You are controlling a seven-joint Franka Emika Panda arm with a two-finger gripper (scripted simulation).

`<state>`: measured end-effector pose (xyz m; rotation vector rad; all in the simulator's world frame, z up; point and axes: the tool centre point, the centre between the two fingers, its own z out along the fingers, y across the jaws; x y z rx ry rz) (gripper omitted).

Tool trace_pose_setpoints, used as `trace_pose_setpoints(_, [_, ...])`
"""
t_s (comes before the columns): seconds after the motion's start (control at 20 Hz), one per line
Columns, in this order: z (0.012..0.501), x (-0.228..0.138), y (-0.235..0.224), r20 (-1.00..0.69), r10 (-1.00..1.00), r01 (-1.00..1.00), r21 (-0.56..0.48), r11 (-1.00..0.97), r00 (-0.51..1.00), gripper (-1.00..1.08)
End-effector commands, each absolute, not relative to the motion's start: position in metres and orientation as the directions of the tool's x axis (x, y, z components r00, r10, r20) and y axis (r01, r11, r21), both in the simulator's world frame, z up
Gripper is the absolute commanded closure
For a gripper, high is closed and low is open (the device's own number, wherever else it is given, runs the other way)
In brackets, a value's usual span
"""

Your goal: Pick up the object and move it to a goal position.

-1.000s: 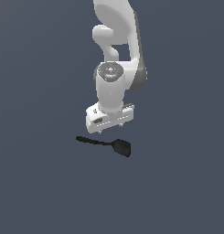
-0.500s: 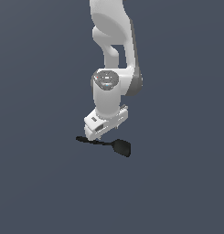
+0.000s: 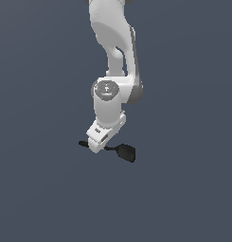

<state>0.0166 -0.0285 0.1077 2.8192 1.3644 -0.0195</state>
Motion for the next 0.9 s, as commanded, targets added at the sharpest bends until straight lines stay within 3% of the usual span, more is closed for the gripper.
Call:
trace_pose_setpoints(0.0, [0.102, 0.018, -0.031, -0.015, 0.824, 0.824, 0.002, -0.566, 0.566, -0.92])
trace_pose_setpoints(0.85, [0.072, 0.023, -0.047, -0.003, 0.976, 0.976, -0.001, -0.217, 0.217, -0.92])
